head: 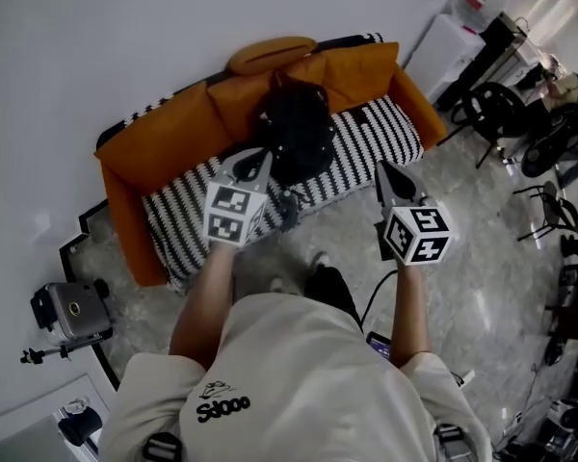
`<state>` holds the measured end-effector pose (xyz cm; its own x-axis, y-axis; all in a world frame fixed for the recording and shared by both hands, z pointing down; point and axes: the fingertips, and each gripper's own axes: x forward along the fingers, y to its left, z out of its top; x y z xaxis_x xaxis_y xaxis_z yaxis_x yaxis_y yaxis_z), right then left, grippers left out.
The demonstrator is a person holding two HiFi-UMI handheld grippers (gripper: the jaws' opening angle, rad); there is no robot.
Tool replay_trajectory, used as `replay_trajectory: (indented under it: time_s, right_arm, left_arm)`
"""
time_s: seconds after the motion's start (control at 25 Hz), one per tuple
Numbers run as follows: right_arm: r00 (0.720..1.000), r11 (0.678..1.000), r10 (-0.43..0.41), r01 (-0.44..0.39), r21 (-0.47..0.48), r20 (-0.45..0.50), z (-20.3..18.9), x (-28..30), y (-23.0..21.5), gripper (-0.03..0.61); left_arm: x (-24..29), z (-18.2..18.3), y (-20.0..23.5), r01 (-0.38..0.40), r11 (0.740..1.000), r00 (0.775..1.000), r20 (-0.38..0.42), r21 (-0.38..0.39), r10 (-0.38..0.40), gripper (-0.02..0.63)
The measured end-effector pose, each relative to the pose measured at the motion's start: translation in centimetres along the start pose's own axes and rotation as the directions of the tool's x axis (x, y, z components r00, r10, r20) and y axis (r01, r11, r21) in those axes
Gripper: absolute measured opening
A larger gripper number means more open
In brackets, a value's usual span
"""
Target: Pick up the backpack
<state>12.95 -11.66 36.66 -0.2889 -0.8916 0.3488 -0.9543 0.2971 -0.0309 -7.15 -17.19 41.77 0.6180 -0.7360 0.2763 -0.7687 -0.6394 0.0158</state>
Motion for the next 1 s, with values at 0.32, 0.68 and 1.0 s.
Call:
replay_trajectory:
  time_s: [0.32, 0.68, 1.0]
  right_arm:
    - [0.997, 0.997, 0.075, -0.075, 0.001, -0.002, -0.1, 5.4, -1.3, 0.026]
    - [0.981, 0.983, 0.185, -0.185, 0.001, -0.051, 1.2, 14.5, -5.8, 0.043]
    - [0.953, 0.964, 0.267, -0.263, 0.045, -0.140, -0.1, 22.4, -8.9, 0.103]
  left_arm:
    - [4.0, -2.0, 2.2, -0.034, 0.999, 0.997, -0.066, -0.027, 0.032, 0.012]
    - [11.3, -1.6, 5.6, -0.100, 0.993, 0.989, -0.119, -0.055, 0.093, 0.012]
    - [17.3, -3.8, 8.4, -0.115, 0.986, 0.973, -0.214, -0.117, 0.088, 0.017]
